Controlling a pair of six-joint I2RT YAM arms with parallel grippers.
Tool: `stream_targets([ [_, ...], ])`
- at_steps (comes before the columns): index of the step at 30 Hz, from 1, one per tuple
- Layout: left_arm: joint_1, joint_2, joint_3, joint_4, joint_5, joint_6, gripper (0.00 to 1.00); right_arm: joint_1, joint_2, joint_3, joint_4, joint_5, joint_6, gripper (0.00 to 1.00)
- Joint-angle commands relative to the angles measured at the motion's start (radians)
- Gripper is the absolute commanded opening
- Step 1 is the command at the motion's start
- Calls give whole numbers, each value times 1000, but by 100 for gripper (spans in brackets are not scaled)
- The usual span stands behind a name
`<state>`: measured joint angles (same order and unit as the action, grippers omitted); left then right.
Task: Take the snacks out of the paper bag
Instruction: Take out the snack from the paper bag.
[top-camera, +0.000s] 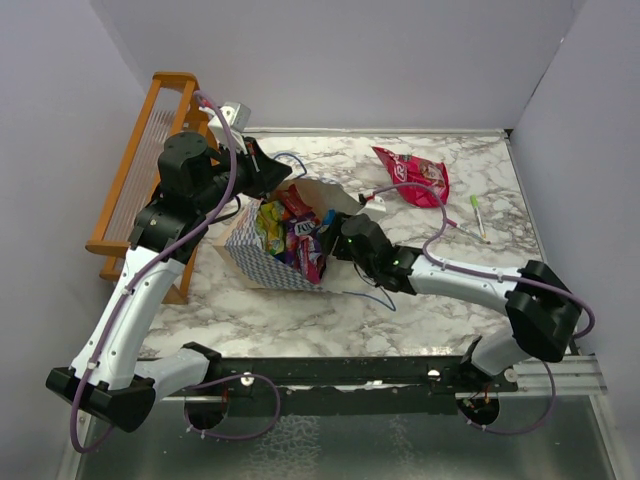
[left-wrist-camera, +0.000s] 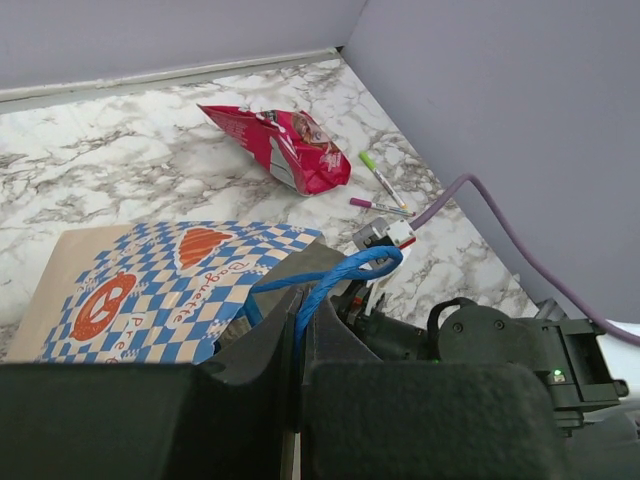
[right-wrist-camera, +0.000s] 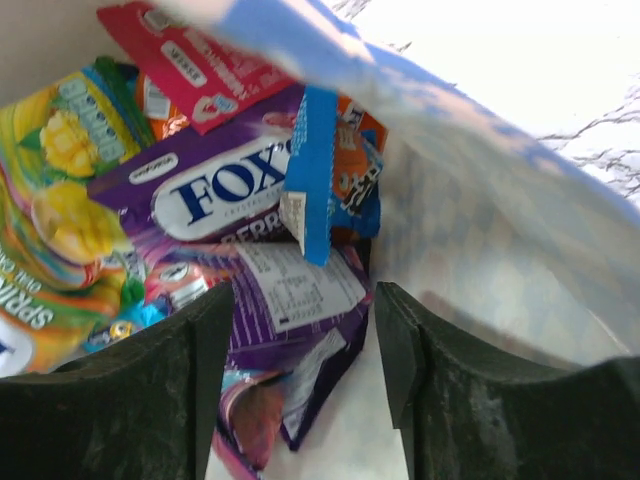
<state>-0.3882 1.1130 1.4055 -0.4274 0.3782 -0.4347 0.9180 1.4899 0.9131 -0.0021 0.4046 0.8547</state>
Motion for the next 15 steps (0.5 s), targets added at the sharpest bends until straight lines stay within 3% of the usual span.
stream_targets([
  [1,-2,-5,-2,46,43,-5,0,19,64,-1,123,212,52,56],
  [8,-2,-9,-8,53,58,-15,0,25,151,37,180,320,30,53],
  [15,-1,-15,0,48,58,-13,0,25,189,44,310,303,-41,38],
])
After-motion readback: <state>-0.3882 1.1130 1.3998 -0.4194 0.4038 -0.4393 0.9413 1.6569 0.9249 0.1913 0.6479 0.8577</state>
